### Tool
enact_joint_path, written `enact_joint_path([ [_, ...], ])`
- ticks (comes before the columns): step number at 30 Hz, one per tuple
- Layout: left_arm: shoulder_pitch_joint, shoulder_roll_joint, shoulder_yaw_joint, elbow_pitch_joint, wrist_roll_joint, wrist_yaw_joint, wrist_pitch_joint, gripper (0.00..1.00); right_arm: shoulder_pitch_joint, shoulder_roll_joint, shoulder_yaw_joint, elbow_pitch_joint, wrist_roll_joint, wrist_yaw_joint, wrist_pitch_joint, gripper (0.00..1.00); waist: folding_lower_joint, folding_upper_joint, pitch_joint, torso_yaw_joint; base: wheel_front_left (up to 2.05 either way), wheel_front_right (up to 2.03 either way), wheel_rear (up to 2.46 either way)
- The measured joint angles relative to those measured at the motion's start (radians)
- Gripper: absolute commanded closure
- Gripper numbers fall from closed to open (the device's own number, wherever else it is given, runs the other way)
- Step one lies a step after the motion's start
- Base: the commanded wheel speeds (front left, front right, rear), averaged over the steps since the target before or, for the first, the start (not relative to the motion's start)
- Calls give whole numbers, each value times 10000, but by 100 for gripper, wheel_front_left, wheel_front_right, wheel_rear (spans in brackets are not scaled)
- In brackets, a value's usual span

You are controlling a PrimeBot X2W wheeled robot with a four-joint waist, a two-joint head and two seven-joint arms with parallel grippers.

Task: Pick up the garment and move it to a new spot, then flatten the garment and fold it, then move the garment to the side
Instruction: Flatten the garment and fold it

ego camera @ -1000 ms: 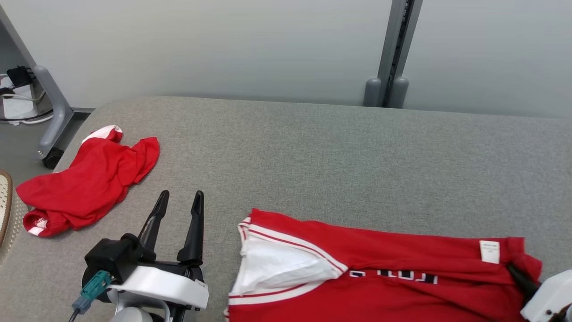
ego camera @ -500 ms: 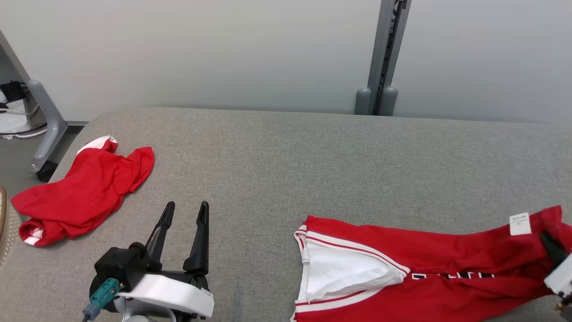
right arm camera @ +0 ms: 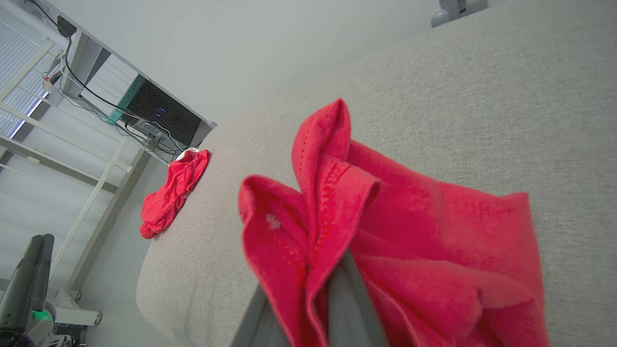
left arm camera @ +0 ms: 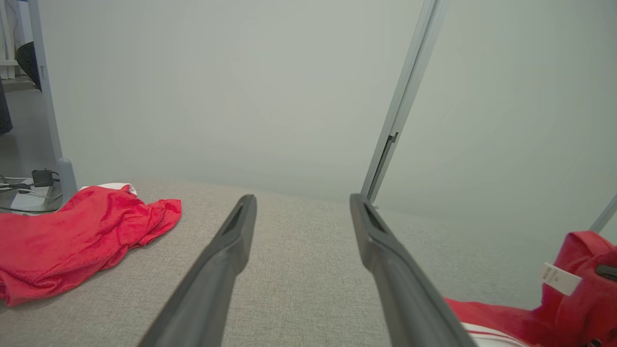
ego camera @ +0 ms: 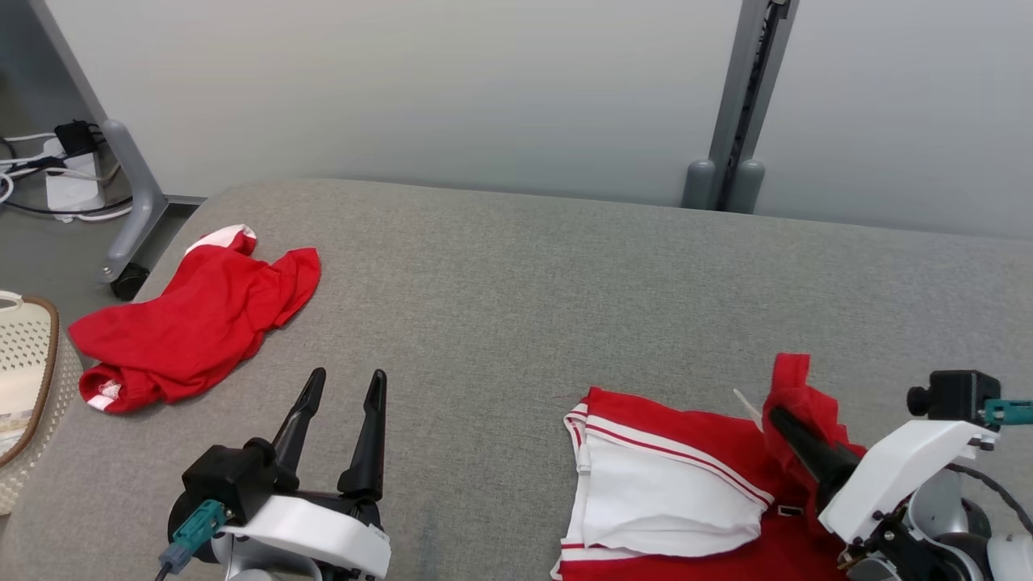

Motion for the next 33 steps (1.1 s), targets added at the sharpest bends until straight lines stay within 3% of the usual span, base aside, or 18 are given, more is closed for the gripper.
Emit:
enact_joint_path([
  [8,-213,-13,-119,119,2,-42,98,0,37,127,1070,610,635,0,-245,100,0,0,204,649,0,0,0],
  [20,-433,-92,-261,458,0,-174,111,0,-1029,153,2997,3394,1741,-2,-1906,100,0,0,495,1266,0,0,0],
  [21,-434,-90,-259,481,0,-174,111,0,-1106,157,3175,3582,1887,-2,-2036,69,0,0,498,1263,0,0,0],
  [22,-434,-90,-261,495,0,-174,109,0,-1178,157,3348,3726,2033,-2,-2178,0,0,0,501,1251,0,0,0],
  [27,-433,-48,-176,552,-17,-125,81,0,-1624,167,4157,4010,2627,-2,-2918,0,0,0,482,911,0,0,0],
  [33,-420,-75,-104,548,-61,-86,63,0,-1689,130,3695,3057,2429,0,-3432,0,0,0,316,339,0,0,0],
])
